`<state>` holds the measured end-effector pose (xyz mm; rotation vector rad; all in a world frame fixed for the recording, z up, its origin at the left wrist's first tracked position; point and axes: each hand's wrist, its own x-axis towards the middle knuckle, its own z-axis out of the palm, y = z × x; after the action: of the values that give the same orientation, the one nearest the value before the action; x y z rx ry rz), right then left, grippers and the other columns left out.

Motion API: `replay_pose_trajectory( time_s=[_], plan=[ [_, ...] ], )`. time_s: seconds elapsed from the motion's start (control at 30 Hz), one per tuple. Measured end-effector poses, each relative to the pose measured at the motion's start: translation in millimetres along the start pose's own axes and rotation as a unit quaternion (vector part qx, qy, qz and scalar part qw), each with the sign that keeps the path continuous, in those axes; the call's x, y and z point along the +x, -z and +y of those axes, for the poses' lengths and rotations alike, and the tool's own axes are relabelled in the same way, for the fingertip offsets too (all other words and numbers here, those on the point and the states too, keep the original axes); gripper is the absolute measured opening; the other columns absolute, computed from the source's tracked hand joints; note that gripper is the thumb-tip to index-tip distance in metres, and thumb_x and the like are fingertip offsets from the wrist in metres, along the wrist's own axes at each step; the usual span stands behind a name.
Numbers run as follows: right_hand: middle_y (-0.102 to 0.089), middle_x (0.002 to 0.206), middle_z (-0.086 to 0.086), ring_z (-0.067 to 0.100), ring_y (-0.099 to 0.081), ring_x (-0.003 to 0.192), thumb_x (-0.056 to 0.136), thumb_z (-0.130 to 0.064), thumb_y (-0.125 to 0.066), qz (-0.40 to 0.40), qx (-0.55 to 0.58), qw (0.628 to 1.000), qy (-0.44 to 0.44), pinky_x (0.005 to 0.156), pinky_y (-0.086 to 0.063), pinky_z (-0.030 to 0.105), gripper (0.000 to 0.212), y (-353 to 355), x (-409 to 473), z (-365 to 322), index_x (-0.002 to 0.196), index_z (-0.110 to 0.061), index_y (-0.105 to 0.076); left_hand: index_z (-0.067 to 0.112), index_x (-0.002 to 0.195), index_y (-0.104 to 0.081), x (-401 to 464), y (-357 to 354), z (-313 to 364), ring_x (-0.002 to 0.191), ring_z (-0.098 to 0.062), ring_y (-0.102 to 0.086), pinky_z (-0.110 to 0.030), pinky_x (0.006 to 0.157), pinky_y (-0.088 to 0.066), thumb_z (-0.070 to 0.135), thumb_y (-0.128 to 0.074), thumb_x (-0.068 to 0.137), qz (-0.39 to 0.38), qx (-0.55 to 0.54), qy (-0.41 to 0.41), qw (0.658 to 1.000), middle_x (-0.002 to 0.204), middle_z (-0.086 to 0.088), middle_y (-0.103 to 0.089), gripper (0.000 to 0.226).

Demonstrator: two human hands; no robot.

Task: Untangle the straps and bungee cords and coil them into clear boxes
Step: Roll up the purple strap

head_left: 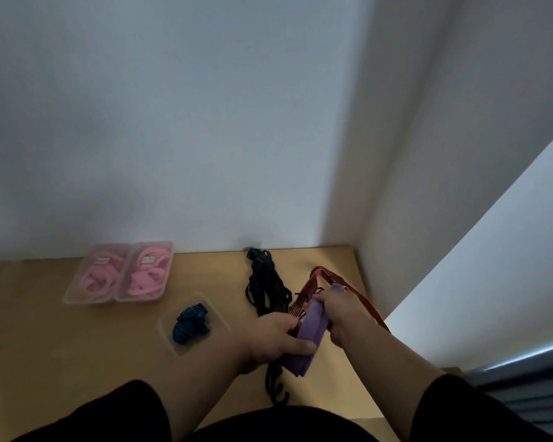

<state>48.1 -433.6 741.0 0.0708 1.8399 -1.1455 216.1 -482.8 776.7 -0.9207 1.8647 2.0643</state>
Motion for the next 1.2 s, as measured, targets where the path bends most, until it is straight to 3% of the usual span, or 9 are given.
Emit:
replay_pose_trajectory(
  time_s=[0.13, 0.2, 0.37, 0.47, 0.6, 0.73, 0.9, 1.03, 1.2],
  plan=[
    [-0.062, 0.084, 0.01, 0.02, -0.059, 0.071, 0.092, -0.017, -0.063, 0.094, -0.248, 0.961, 0.084, 0.054, -0.042, 0.028, 0.019, 5, 2, 6, 0.105, -0.004, -0.06, 0.017, 0.107, -0.069, 12, -3, -11, 0.098, -0.02, -0.066, -0.036, 0.09, -0.056, 0.027, -0.072, 0.09, 0.031, 0.088, 0.084, 0.992, 0.107, -0.005, -0.069, 0.02],
    [-0.061, 0.084, 0.006, 0.017, -0.06, 0.071, 0.094, -0.018, -0.062, 0.105, -0.265, 0.952, 0.113, 0.052, -0.04, 0.027, 0.021, 6, 4, 13, 0.111, -0.006, -0.057, 0.017, 0.11, -0.068, 19, -5, -17, 0.102, -0.021, -0.067, -0.038, 0.095, -0.055, 0.032, -0.072, 0.088, 0.034, 0.101, 0.108, 0.988, 0.111, -0.005, -0.069, 0.027],
    [-0.067, 0.098, 0.007, 0.021, -0.067, 0.085, 0.095, -0.024, -0.064, 0.116, -0.207, 0.963, 0.129, 0.075, -0.054, 0.037, 0.032, 9, 5, 25, 0.122, -0.01, -0.054, 0.02, 0.105, -0.068, 30, -9, -31, 0.095, -0.016, -0.069, -0.03, 0.082, -0.059, 0.034, -0.073, 0.088, 0.051, 0.096, 0.125, 0.986, 0.105, -0.002, -0.07, 0.023],
    [-0.07, 0.099, 0.002, 0.019, -0.072, 0.088, 0.093, -0.024, -0.066, 0.037, -0.119, 0.976, 0.178, 0.082, -0.06, 0.041, 0.035, 12, 0, 31, 0.127, -0.019, -0.055, 0.022, 0.101, -0.068, 33, -12, -35, 0.093, -0.012, -0.07, -0.026, 0.077, -0.058, 0.034, -0.065, 0.094, 0.056, 0.048, 0.11, 0.991, 0.102, 0.001, -0.072, 0.014],
    [-0.076, 0.09, -0.008, 0.005, -0.073, 0.079, 0.096, -0.004, -0.063, -0.088, 0.0, 0.971, 0.224, 0.062, -0.054, 0.015, 0.032, 4, -22, 33, 0.122, -0.022, -0.058, 0.014, 0.1, -0.066, 35, -2, -29, 0.078, -0.014, -0.067, -0.032, 0.08, -0.059, 0.022, -0.056, 0.102, 0.181, -0.153, 0.01, 0.971, 0.09, -0.004, -0.069, 0.013],
    [-0.076, 0.095, 0.0, 0.013, -0.072, 0.081, 0.097, 0.007, -0.057, -0.183, 0.037, 0.948, 0.257, 0.068, -0.056, 0.022, 0.037, -9, -45, 29, 0.126, -0.015, -0.06, 0.009, 0.104, -0.066, 25, 29, -6, 0.081, -0.024, -0.072, -0.039, 0.075, -0.059, 0.018, -0.058, 0.101, 0.245, -0.278, -0.092, 0.924, 0.091, -0.007, -0.074, 0.012],
    [-0.071, 0.093, 0.015, 0.025, -0.071, 0.076, 0.102, 0.002, -0.051, -0.254, 0.024, 0.926, 0.278, 0.074, -0.059, 0.041, 0.023, -28, -69, 20, 0.122, -0.007, -0.057, 0.011, 0.101, -0.068, -2, 55, 13, 0.07, -0.022, -0.069, -0.036, 0.067, -0.058, 0.01, -0.065, 0.096, 0.279, -0.262, -0.153, 0.911, 0.091, -0.009, -0.072, 0.006],
    [-0.07, 0.086, 0.016, 0.024, -0.07, 0.068, 0.107, -0.01, -0.045, -0.28, 0.012, 0.915, 0.29, 0.064, -0.058, 0.036, 0.018, -49, -88, 17, 0.121, -0.003, -0.056, 0.007, 0.093, -0.07, -33, 64, 14, 0.064, -0.023, -0.06, -0.037, 0.067, -0.053, 0.006, -0.059, 0.099, 0.287, -0.21, -0.193, 0.914, 0.082, -0.015, -0.066, 0.013],
    [-0.073, 0.086, 0.017, 0.027, -0.071, 0.07, 0.107, -0.019, -0.049, -0.299, 0.027, 0.904, 0.306, 0.06, -0.057, 0.036, 0.018, -80, -119, 21, 0.108, -0.021, -0.067, 0.0, 0.092, -0.069, -82, 80, 12, 0.056, -0.016, -0.064, -0.03, 0.055, -0.057, 0.003, -0.061, 0.097, 0.338, -0.183, -0.222, 0.896, 0.065, -0.003, -0.069, 0.01]
  ],
)
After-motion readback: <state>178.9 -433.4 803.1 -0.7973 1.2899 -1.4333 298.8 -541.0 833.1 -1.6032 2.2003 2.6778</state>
